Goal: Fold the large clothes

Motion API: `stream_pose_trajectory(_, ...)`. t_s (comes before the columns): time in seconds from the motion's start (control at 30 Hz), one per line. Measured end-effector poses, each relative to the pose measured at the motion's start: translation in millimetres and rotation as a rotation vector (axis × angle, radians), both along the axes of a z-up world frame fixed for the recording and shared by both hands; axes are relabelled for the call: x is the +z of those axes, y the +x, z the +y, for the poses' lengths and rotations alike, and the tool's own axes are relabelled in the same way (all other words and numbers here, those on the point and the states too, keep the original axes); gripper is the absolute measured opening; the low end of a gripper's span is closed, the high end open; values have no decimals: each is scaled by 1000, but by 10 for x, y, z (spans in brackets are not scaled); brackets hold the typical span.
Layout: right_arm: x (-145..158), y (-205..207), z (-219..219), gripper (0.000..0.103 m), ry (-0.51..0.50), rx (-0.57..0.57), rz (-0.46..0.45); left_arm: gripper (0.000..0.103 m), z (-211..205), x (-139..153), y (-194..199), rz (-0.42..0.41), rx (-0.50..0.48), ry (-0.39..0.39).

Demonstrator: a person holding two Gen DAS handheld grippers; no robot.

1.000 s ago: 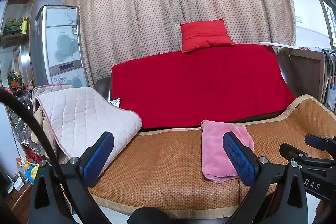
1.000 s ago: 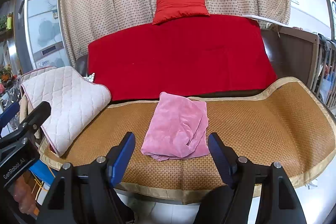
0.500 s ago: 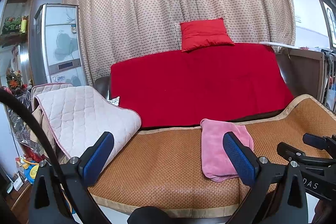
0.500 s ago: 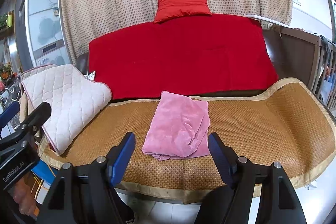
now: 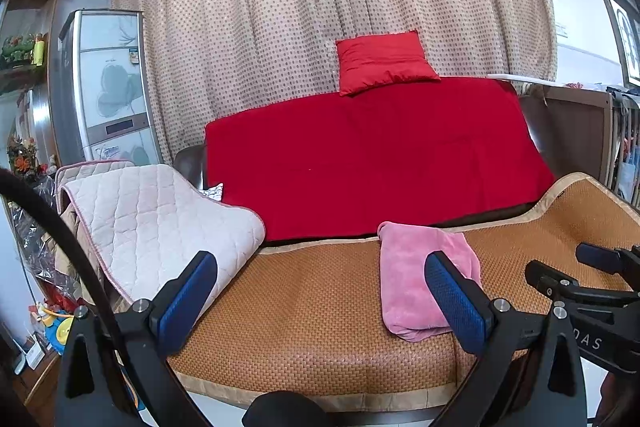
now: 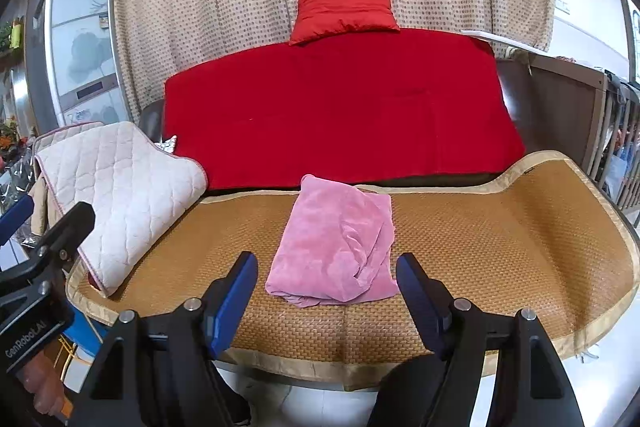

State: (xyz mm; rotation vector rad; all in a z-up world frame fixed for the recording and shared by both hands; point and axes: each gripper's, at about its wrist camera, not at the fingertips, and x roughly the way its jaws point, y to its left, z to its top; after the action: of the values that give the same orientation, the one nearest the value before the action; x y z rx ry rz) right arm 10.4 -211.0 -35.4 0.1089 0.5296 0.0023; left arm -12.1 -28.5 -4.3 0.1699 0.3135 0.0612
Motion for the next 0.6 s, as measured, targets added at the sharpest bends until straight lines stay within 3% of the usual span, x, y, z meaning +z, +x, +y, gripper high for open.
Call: stream_pose_trajectory(0.6,32,-59,-32,75,-40,-33,-32,103,-14,-22,-17,4,-26,5)
